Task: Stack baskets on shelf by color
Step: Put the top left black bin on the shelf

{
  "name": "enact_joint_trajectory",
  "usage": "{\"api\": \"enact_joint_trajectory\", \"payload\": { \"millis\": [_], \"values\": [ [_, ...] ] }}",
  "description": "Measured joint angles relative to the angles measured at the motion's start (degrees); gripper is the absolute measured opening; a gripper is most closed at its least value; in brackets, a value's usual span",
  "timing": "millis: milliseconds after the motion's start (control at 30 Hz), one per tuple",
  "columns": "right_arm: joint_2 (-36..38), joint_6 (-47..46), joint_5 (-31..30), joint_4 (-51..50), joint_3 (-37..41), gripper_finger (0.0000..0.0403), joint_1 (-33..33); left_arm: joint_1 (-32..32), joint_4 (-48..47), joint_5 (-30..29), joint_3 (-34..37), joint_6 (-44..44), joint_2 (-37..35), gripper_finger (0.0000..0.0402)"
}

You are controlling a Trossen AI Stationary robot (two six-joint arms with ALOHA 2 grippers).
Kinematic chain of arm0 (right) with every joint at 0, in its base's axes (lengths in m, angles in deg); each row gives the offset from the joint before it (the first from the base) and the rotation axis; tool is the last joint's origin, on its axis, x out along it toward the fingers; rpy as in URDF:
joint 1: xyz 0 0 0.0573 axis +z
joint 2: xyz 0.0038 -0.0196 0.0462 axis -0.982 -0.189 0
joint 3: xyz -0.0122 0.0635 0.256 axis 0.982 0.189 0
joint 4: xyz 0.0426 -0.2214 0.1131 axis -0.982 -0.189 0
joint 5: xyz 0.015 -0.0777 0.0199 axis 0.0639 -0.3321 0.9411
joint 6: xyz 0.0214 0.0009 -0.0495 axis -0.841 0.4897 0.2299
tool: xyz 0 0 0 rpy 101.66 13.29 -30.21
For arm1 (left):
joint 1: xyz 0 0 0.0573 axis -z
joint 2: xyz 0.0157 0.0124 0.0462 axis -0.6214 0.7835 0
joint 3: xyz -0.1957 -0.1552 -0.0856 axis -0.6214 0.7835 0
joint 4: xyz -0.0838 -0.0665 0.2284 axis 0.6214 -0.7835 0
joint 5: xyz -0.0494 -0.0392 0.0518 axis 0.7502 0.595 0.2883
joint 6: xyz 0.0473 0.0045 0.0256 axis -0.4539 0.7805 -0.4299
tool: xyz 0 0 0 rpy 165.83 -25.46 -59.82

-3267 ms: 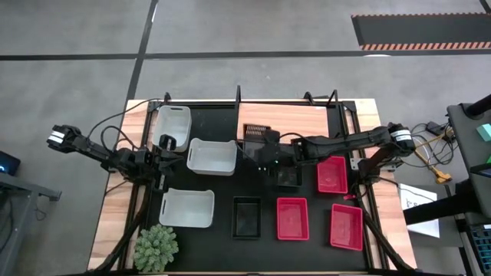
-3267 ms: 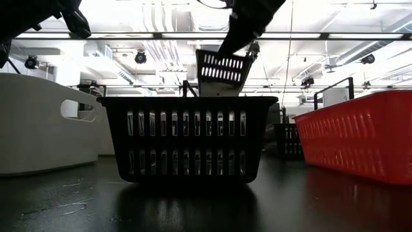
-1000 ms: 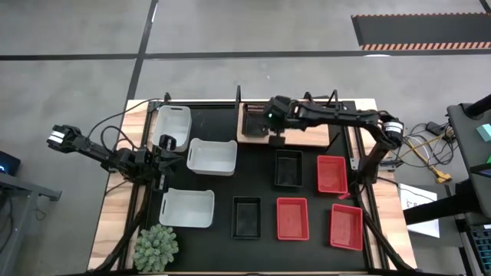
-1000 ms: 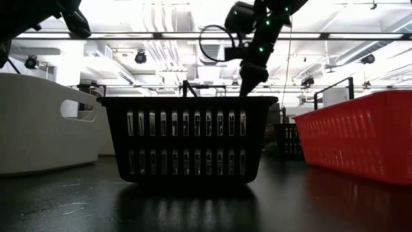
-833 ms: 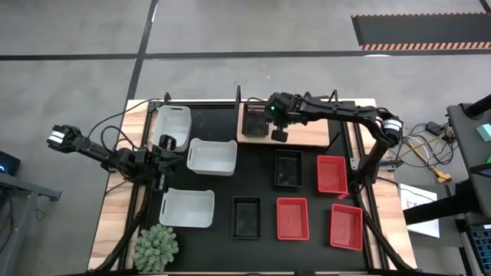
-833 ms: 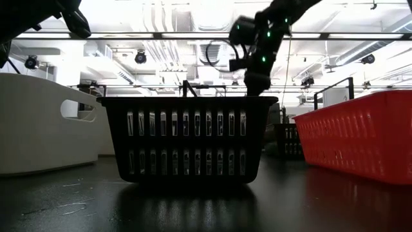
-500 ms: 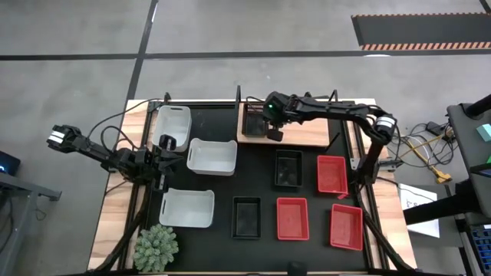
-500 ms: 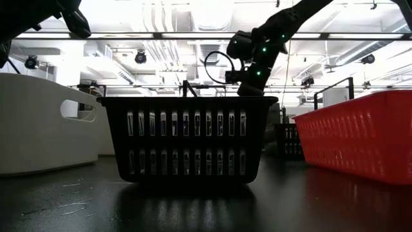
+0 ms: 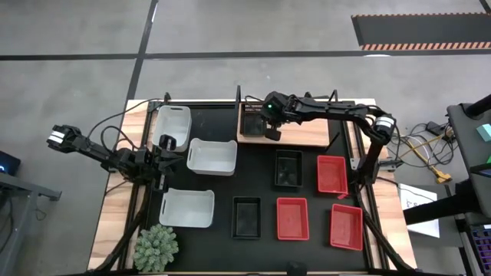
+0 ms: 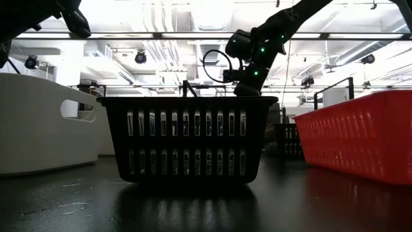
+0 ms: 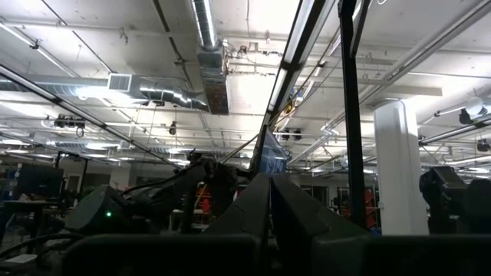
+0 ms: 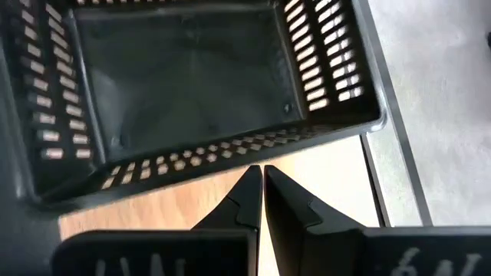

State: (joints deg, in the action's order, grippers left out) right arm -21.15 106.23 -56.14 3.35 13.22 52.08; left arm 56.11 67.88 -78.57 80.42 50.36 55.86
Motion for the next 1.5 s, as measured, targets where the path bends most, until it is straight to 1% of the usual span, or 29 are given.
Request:
{"api": "enact_joint_trajectory", "payload": {
  "millis": [200, 400, 533, 700, 867, 1033, 1500],
  "values": [
    [5.57, -4.81, -0.06, -5.10, 0.06, 0.0008, 2.18, 0.00, 0.02, 0.00, 0.00, 0.00, 0.00, 0.0000],
    [11.04, -10.87, 0.41, -9.31, 1.50, 0.0008, 7.50, 0.00, 0.22, -0.02, 0.00, -2.97, 0.00, 0.0000],
    [13.55, -12.00, 0.42, -9.52, 3.90, 0.0008, 11.45, -0.01, 0.87, -0.02, 0.00, -2.98, 0.00, 0.0000],
    [15.12, -13.83, 0.43, -8.96, 6.50, 0.0008, 14.43, 0.00, 1.27, -0.02, 0.00, -2.99, 0.00, 0.0000],
    [15.14, -14.94, 0.43, -8.73, 8.40, 0.0008, 15.21, 0.00, 1.27, -0.02, 0.00, -3.02, 0.00, 0.0000],
    [15.15, -14.97, 0.38, -6.70, 10.75, 0.0009, 15.14, -0.02, 1.27, 0.00, 0.00, -3.04, 0.00, 0.0000],
    [15.11, -13.14, 0.40, 7.87, 18.70, 0.0008, 15.14, 0.00, 1.27, -0.02, 0.00, -3.03, 0.00, 0.0000]
  ]
}}
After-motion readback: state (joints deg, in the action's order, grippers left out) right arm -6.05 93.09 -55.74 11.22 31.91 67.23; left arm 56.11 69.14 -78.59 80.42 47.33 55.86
